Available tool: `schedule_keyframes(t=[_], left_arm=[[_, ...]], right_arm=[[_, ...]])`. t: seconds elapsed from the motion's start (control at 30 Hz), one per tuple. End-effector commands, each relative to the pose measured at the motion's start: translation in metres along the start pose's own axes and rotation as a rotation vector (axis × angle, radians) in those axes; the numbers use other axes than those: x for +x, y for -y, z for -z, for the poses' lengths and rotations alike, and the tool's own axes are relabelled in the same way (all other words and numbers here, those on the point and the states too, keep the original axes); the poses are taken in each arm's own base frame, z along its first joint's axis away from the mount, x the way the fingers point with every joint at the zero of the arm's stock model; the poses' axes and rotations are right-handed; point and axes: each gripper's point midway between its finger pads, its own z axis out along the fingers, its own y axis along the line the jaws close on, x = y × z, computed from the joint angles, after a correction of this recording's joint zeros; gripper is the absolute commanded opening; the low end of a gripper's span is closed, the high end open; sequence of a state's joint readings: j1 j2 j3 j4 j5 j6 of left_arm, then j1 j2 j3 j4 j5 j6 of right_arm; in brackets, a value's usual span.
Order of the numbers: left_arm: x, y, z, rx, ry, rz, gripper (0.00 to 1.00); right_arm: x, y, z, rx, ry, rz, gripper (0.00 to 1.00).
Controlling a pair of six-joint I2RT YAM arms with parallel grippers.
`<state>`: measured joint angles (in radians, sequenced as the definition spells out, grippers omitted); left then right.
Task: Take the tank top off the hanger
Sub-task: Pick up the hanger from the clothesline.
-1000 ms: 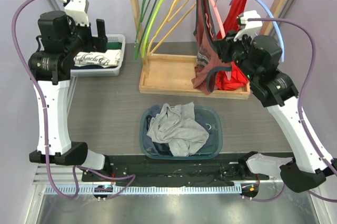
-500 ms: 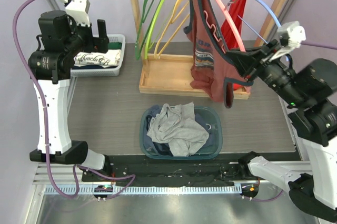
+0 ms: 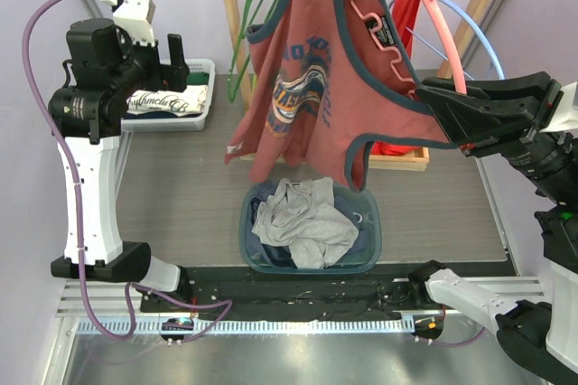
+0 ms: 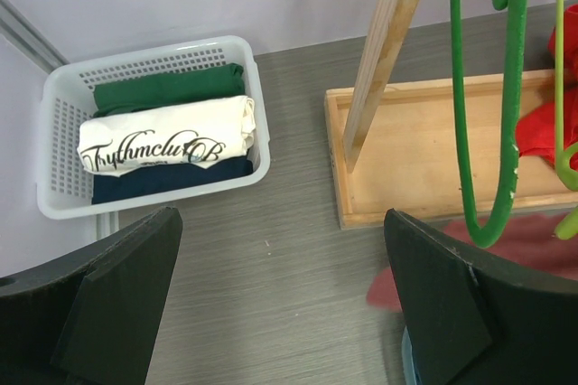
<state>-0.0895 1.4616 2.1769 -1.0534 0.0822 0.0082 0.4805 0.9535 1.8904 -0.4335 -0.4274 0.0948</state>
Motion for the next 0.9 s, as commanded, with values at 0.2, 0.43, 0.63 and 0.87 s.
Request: schedule_keyframes(t=[0.2,0.43,0.63,0.87], left_arm=[[-0.006,0.007,0.008,0.036,0.024,0.001,1.00],[-0.006,0.009,0.007,0.043,0.024,0.000,1.00],[-0.006,0.013,0.007,0.059,0.024,0.034,1.00],[-0.004,0.013,0.008,0.062,0.018,0.035,1.00]], right_arm=[[-0.072,-0.024,0.018,-0.067,0.224,0.089,0.01],[-0.095,-0.038,0.040,-0.080,0.260,0.115,0.01],[-0.108,-0.049,0.047,-0.116,0.292,0.125,0.01],[-0.103,-0.047,0.042,-0.121,0.270,0.121,0.01]])
